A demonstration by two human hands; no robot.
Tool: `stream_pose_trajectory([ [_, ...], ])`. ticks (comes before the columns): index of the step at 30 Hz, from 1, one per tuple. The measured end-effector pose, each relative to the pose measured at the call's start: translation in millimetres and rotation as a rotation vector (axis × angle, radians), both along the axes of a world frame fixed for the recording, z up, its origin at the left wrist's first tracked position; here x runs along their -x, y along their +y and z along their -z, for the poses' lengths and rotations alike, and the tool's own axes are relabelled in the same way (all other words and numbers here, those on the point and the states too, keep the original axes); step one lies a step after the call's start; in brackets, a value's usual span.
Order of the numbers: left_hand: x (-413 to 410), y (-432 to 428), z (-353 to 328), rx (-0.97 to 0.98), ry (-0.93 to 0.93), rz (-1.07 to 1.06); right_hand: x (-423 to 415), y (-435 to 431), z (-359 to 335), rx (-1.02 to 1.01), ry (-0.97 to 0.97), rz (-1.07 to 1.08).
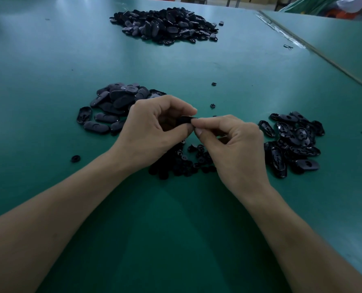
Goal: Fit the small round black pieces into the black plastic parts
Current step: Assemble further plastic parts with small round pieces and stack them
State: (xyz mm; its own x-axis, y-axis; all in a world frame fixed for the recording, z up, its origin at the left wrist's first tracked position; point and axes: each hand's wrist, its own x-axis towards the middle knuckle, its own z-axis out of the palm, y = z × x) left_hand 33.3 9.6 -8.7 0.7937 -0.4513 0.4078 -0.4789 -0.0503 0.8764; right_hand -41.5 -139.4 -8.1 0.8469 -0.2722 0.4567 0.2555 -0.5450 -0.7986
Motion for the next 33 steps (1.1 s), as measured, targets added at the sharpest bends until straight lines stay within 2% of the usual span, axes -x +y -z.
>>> stream_pose_trajectory([
  [8, 1.4, -1.7, -1.2, -0.019, 0.022, 0.01, -0.1, -1.4, 0.4, 0.072, -0.031, 0.026],
  [17, 1.4, 0.2, -1.3, -0.011, 0.066, 0.036, -1.0, -6.2, -1.2, -0.004, 0.055, -0.014],
  [33, -1.1, -1.0, 1.1, -0.089, -0.002, -0.031, -1.9, -4.3, -3.8, 0.025, 0.147, -0.012],
])
